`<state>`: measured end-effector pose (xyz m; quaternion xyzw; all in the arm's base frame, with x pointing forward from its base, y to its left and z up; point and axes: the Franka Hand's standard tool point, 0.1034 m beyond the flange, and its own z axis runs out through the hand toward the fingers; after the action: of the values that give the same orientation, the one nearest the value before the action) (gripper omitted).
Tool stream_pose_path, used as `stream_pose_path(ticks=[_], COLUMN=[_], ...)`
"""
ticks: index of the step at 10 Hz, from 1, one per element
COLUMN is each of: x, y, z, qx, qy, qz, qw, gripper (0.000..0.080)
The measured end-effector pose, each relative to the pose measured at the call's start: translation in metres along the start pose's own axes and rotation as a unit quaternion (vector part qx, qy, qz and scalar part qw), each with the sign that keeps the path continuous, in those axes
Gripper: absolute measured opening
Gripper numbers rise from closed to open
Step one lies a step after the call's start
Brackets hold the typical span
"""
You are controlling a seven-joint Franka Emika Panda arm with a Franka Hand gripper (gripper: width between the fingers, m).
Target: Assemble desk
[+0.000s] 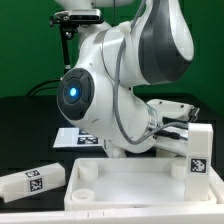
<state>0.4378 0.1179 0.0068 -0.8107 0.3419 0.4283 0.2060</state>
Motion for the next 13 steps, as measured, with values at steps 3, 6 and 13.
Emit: stream_pose_path(ticks=[3, 6, 13], x=[-0.001, -0.03, -0.027], y=[-0.002, -0.008, -0.007], z=[-0.002, -0.066, -0.151], qx=[-0.002, 0.018, 0.036], qy=[0.003, 0.018, 0.266], qz=[0.0, -0.022, -0.108], qw=[1.0, 0.999, 0.957], gripper=[0.0282, 0.0282, 0.0284])
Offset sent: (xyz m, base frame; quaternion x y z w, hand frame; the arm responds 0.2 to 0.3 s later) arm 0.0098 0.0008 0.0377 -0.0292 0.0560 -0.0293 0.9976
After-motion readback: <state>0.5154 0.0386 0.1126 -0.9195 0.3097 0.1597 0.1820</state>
